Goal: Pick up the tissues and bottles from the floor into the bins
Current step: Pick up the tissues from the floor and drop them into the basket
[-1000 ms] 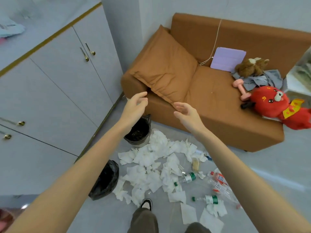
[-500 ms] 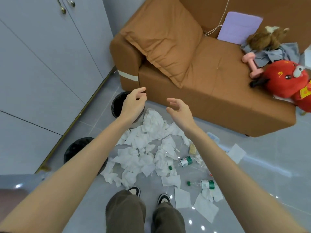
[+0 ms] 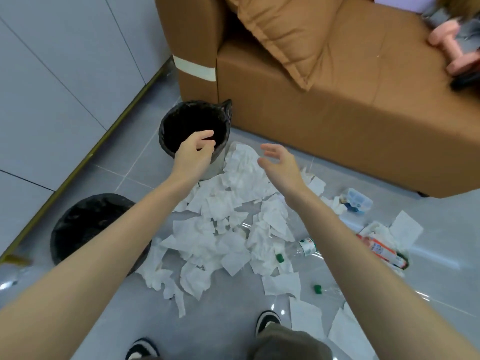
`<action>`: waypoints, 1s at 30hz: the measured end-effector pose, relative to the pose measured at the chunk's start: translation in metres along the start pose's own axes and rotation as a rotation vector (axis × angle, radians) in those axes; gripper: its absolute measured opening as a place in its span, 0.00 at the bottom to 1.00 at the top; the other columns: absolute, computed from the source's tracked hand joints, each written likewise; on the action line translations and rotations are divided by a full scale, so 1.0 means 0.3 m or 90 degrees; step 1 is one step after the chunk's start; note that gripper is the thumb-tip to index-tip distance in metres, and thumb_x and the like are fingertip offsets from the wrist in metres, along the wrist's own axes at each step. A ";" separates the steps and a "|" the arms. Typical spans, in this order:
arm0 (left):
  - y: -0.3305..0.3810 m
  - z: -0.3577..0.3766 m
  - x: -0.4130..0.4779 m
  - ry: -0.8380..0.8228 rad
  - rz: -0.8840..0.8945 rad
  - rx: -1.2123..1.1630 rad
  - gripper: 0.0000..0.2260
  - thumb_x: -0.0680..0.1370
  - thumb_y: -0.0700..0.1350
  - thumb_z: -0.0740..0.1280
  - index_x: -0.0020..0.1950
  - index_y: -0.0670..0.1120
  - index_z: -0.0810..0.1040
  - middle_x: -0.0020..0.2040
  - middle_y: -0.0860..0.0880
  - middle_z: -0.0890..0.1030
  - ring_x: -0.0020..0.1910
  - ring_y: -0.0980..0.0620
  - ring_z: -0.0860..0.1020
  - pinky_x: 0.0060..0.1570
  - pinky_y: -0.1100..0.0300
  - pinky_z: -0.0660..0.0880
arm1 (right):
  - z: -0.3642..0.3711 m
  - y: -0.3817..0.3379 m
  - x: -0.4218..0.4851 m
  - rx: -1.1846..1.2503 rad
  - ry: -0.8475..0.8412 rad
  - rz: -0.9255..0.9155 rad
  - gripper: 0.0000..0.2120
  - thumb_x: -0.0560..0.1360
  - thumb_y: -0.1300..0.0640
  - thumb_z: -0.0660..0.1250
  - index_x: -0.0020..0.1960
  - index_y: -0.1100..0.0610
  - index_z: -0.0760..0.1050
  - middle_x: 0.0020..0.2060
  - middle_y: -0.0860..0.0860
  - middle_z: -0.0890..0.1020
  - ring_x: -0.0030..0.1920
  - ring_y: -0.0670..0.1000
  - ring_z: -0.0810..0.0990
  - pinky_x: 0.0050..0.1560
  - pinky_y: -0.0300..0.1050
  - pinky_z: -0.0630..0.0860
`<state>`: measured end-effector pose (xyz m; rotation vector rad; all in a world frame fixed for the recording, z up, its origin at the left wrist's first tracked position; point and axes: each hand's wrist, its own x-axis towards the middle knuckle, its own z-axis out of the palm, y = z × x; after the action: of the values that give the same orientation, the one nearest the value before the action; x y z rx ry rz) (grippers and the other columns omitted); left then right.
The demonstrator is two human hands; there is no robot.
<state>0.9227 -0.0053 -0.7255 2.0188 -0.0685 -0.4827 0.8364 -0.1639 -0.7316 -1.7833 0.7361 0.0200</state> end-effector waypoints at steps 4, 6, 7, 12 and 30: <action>-0.301 0.056 0.109 -0.012 0.005 0.001 0.16 0.81 0.44 0.57 0.69 0.51 0.70 0.59 0.51 0.76 0.60 0.51 0.74 0.60 0.55 0.72 | 0.213 0.217 0.122 -0.024 0.004 -0.007 0.17 0.78 0.60 0.60 0.67 0.54 0.71 0.64 0.51 0.73 0.64 0.50 0.72 0.58 0.43 0.70; -0.446 0.090 0.153 -0.047 0.007 0.035 0.17 0.81 0.44 0.56 0.70 0.50 0.68 0.60 0.51 0.74 0.61 0.50 0.73 0.57 0.58 0.70 | 0.304 0.325 0.178 -0.045 0.013 -0.018 0.17 0.78 0.61 0.59 0.67 0.55 0.71 0.64 0.51 0.73 0.64 0.50 0.72 0.58 0.41 0.69; -0.507 0.105 0.175 -0.052 0.006 0.045 0.18 0.81 0.44 0.56 0.71 0.50 0.68 0.63 0.50 0.74 0.62 0.50 0.72 0.57 0.58 0.69 | 0.337 0.368 0.201 -0.060 0.013 -0.020 0.17 0.78 0.61 0.59 0.67 0.55 0.70 0.64 0.52 0.73 0.64 0.50 0.72 0.56 0.41 0.69; -0.723 0.138 0.243 -0.042 0.021 0.060 0.20 0.80 0.42 0.56 0.72 0.48 0.66 0.68 0.47 0.71 0.64 0.48 0.71 0.57 0.57 0.69 | 0.440 0.527 0.271 -0.130 -0.011 -0.030 0.19 0.78 0.62 0.59 0.68 0.56 0.70 0.65 0.54 0.72 0.65 0.52 0.72 0.53 0.40 0.67; -0.780 -0.010 0.018 0.053 0.099 0.089 0.20 0.80 0.41 0.56 0.73 0.45 0.65 0.58 0.48 0.74 0.42 0.58 0.72 0.41 0.64 0.69 | 0.605 0.518 0.093 -0.119 -0.055 -0.083 0.18 0.77 0.62 0.59 0.67 0.56 0.70 0.63 0.54 0.74 0.52 0.51 0.72 0.41 0.40 0.70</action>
<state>0.8924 0.1090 -0.9275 2.1480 -0.2126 -0.3020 0.8457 -0.0427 -0.9393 -1.9921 0.5701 0.0807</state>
